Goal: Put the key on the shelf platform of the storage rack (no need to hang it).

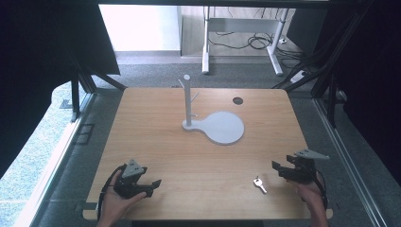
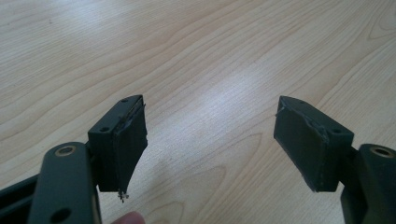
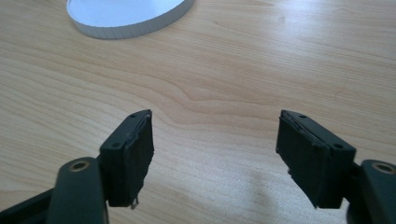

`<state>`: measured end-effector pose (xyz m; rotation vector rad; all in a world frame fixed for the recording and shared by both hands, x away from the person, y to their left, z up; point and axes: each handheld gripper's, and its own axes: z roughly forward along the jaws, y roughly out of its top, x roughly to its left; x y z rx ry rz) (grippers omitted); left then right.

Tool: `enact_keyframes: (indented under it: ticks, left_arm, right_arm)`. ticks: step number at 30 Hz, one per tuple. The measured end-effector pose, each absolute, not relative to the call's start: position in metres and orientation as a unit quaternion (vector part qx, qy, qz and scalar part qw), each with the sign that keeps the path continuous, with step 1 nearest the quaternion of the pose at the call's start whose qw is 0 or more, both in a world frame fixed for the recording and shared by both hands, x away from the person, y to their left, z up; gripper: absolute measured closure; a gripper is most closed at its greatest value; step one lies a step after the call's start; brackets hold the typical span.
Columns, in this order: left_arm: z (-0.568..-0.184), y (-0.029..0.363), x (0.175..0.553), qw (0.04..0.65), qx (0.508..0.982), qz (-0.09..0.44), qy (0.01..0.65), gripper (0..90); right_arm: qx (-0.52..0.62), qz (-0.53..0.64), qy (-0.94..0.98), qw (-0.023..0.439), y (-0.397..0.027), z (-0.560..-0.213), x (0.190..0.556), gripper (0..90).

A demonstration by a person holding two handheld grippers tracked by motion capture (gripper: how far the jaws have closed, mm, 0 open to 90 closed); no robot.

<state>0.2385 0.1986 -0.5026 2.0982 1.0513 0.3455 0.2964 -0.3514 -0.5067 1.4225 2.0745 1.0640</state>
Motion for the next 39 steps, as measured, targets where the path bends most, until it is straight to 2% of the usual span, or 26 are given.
enact_keyframes:
  ticks: [18, 28, 39]
  left_arm:
    - [-0.502, 0.193, 0.237, 0.376, 0.825, 0.131, 0.401, 26.0]
    - [-0.504, 0.191, 0.236, 0.37, 0.826, 0.129, 0.405, 26.2]
    - [-0.509, 0.184, 0.236, 0.367, 0.834, 0.119, 0.394, 26.2]
  right_arm:
    - [0.509, 0.357, 0.759, 0.193, -0.354, -0.515, 0.299, 31.9]
    - [0.504, 0.362, 0.761, 0.188, -0.354, -0.509, 0.297, 41.0]
    - [0.46, 0.32, 0.817, 0.137, -0.329, -0.483, 0.297, 50.5]
